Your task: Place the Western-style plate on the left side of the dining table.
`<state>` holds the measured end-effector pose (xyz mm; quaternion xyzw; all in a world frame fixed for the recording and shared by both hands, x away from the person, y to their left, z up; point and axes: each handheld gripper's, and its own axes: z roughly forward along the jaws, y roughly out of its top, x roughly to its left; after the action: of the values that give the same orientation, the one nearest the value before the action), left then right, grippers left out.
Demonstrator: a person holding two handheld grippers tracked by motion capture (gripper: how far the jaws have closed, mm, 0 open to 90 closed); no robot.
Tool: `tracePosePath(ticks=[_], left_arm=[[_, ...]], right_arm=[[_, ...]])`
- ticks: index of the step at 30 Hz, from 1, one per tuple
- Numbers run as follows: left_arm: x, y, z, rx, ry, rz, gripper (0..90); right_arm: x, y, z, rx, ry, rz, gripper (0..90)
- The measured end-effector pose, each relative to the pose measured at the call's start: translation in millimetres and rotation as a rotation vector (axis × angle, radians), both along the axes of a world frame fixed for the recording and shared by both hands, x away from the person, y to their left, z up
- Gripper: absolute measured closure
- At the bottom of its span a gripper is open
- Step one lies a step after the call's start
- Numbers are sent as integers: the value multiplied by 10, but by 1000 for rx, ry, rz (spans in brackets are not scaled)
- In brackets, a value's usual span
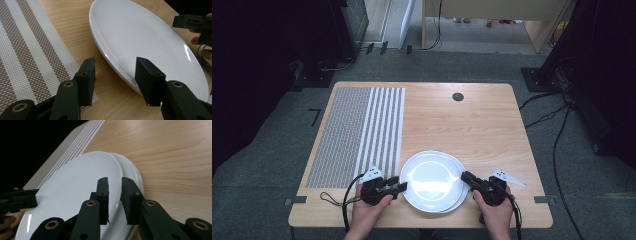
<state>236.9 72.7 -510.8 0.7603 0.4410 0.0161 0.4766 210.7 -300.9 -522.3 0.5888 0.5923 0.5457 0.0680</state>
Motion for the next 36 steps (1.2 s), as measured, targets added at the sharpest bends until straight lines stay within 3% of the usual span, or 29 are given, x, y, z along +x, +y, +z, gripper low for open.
tracePosePath(ticks=[3, 15, 22, 29, 36], left_arm=[[-2, -4, 2, 5, -4, -3, 519], [-4, 32, 35, 1, -11, -24, 612], [-2, 120, 63, -10, -7, -6, 632], [4, 168, 73, -7, 8, 11, 648], [18, 159, 51, -18, 25, -5, 649]], right_arm=[[12, -16, -36, 23, 17, -7, 764], [14, 100, -78, 6, 25, -6, 763], [24, 143, -128, 64, 63, 29, 764], [24, 186, -129, 68, 65, 62, 759], [43, 199, -139, 87, 65, 29, 757]])
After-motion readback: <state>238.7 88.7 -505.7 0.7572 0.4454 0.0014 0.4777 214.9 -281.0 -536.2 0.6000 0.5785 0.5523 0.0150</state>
